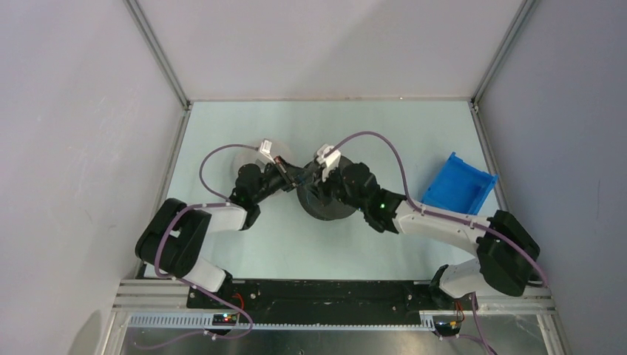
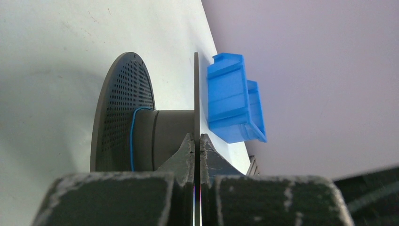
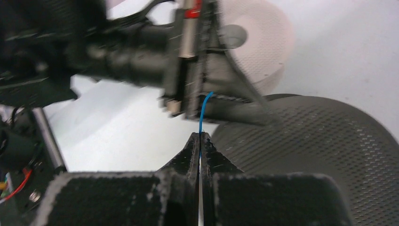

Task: Wrap the cables
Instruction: Wrap the cable around the cable reel.

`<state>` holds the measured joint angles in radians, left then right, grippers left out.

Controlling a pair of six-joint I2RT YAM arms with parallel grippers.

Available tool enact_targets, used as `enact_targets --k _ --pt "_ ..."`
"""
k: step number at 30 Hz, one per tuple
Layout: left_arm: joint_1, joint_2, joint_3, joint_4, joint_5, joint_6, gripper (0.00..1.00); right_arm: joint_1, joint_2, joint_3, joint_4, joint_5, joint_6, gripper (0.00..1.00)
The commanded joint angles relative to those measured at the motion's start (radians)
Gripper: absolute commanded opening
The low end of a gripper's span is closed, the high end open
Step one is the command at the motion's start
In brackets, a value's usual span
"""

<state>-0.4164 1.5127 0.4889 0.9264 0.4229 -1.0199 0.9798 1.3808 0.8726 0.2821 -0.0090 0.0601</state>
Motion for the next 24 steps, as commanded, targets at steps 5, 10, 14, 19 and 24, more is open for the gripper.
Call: enact_targets --k 5,10,14,19,24 --pt "-0.009 0.018 0.033 0.081 0.021 0.050 0.01 -0.139 0.127 0.075 0.120 -0.109 0.104 0.00" --pt "-0.009 0.088 0.072 0.081 0.063 0.053 0.09 -0.165 0.164 0.085 0.153 -0.126 0.118 0.00" --pt "-0.006 0.083 0.071 0.074 0.053 0.084 0.16 -0.189 0.177 0.086 0.161 -0.129 0.136 0.00" --pt "0.010 0.071 0.073 0.049 0.050 0.107 0.26 -0.223 0.199 0.091 0.184 -0.156 0.163 0.00" --pt "0.033 0.031 0.068 -0.006 0.007 0.153 0.29 -0.243 0.224 0.101 0.194 -0.190 0.178 0.00"
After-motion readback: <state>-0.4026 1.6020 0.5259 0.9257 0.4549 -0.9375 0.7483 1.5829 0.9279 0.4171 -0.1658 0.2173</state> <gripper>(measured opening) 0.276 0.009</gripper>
